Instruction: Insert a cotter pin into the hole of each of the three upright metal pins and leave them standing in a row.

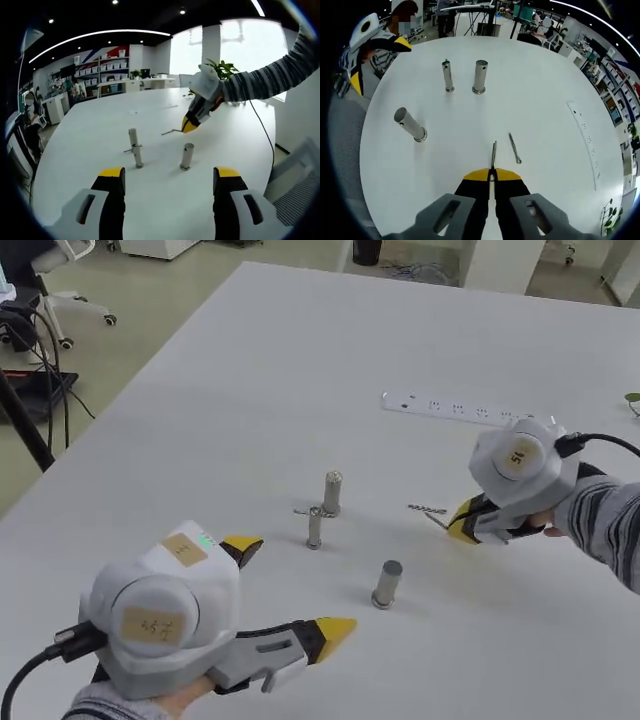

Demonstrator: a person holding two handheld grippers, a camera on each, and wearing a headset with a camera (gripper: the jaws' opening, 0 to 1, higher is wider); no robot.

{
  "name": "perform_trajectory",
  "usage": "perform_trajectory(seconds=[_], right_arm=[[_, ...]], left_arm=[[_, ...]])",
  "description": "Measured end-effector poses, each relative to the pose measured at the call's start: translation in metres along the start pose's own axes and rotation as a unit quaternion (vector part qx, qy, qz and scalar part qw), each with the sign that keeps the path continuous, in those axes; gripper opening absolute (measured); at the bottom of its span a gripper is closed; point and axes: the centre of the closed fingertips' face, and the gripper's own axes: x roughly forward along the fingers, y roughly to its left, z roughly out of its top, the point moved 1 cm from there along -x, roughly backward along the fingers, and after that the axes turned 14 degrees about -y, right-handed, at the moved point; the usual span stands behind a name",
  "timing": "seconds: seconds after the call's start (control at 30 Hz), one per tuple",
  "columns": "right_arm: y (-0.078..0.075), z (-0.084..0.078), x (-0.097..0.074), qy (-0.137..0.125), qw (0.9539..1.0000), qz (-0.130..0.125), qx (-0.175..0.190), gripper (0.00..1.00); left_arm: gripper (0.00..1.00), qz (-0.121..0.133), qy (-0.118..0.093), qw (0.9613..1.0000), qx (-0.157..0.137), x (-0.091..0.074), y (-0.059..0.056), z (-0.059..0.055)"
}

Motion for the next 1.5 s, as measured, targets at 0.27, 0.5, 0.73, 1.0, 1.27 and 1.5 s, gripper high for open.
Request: perform_trajectory(seconds=[0.27,0.5,0.73,1.0,1.27,1.5], right_arm=[[0.028,0.011,-0.017,-0.027,0.9994,0.009,-0.017,0.00],[0.051,0.024,-0.030,-0.053,0.9973,0.021,-0.046,0.00],[0.070,0.039,-0.038,-0.084,0.9929,0.031,-0.078,0.00],[0.100,0.055,-0.041,-0.109,0.9842,0.055,-0.129,0.00],[0.121,0.071,-0.042,-0.125,0.9746,0.074,-0.170,0.00],[0.130,0.082,-0.044,-0.141,0.9708,0.084,-0.175,0.00]], left_arm=[[0.61,-0.029,0.001,0.9996,0.000,0.009,-0.010,0.005],[0.53,-0.052,0.004,0.9986,-0.001,0.021,-0.020,0.008],[0.45,-0.066,0.008,0.9978,-0.008,0.028,-0.028,0.011],[0.34,-0.082,0.009,0.9957,-0.043,0.030,-0.037,0.014],[0.23,-0.098,0.006,0.9925,-0.073,0.030,-0.046,0.018],[0.13,-0.108,0.007,0.9895,-0.096,0.029,-0.054,0.019]])
